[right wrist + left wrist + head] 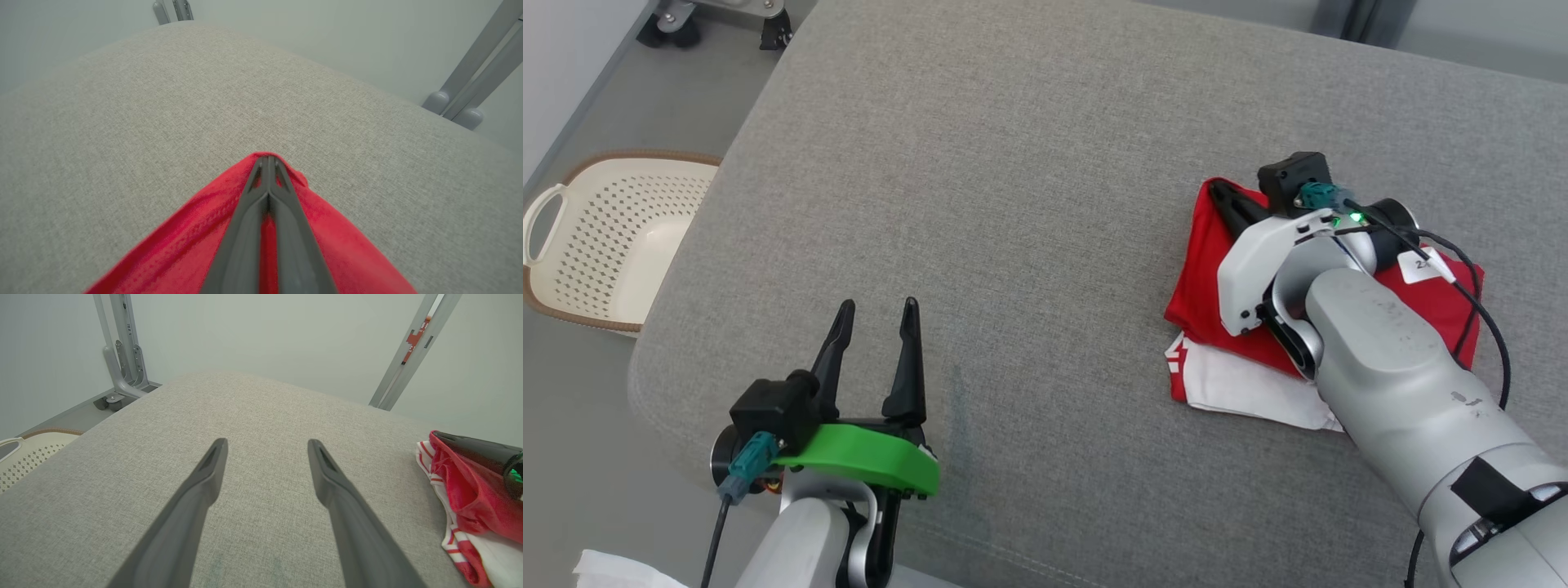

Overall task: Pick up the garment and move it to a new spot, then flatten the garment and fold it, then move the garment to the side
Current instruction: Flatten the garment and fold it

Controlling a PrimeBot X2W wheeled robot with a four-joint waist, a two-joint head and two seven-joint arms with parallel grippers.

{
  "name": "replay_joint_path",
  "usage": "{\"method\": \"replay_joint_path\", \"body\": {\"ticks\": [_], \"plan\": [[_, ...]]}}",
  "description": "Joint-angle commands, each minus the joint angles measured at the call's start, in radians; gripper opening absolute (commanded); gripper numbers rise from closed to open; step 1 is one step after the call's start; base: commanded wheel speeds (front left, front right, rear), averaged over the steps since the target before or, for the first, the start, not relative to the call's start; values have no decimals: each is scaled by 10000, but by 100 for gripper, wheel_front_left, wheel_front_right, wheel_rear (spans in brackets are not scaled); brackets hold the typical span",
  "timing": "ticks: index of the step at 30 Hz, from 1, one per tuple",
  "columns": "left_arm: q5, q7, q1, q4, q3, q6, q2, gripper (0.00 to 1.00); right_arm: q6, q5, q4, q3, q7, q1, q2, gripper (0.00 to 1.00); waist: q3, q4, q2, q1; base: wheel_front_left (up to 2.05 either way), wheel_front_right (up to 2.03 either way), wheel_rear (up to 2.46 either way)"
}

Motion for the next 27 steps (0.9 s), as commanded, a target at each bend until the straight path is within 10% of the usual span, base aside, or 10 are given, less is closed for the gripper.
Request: {"method": "replay_joint_path", "body": {"ticks": [1,12,19,22,24,27], "plan": [[65,-27,-174,14,58,-31,-29,100,0,37,71,231,146,-100,74,0,58,74,0,0,0,0,0],[180,-28,-93,-2,277,-92,-167,100,0,918,-85,2013,1337,241,106,0,118,14,0,0,0,0,0],[280,-29,-40,-6,417,-121,-159,100,0,1534,-672,2176,280,51,-109,0,5,-390,0,0,0,0,0],[352,-27,-67,21,397,-173,-132,100,0,1718,-875,2029,-264,43,-113,47,-103,-633,0,0,0,0,0],[390,-27,-140,33,358,-212,-142,100,0,1781,-999,1876,-518,59,-184,100,-179,-797,0,0,0,0,0],[487,-28,-292,68,281,-238,-168,100,0,1846,-1227,1505,-776,150,-319,100,-285,-1057,0,0,0,0,0]]}}
